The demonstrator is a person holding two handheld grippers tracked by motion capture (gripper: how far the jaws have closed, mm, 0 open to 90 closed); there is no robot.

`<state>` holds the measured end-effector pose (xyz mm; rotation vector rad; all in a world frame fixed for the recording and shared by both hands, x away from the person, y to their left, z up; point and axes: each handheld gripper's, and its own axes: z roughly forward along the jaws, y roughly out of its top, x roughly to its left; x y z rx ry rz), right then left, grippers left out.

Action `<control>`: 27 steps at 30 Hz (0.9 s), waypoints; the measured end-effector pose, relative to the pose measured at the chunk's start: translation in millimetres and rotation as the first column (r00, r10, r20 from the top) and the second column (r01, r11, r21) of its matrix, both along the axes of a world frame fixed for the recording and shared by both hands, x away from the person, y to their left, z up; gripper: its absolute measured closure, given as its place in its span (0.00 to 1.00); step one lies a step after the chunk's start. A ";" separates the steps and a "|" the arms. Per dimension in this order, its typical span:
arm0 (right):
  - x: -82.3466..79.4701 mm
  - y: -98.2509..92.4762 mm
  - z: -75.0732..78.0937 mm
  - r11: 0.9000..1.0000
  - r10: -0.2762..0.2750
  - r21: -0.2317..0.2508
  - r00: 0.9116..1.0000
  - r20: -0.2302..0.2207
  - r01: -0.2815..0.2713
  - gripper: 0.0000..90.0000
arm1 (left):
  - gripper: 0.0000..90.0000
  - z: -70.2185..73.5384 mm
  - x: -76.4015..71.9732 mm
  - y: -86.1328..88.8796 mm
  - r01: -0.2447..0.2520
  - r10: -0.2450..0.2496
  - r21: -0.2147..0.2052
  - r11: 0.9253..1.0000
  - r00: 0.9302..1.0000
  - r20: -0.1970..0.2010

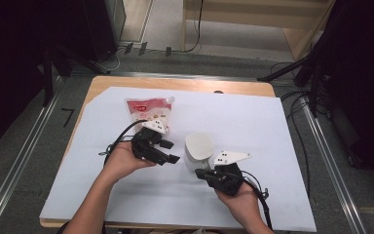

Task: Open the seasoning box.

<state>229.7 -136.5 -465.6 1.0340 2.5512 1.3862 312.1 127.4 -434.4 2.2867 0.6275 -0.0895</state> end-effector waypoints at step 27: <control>22.6 -44.4 1.1 0.994 -0.107 -0.009 0.994 -0.029 0.107 1.00 | 0.41 1.3 1.6 1.8 -0.029 0.029 -0.027 0.999 0.999 0.018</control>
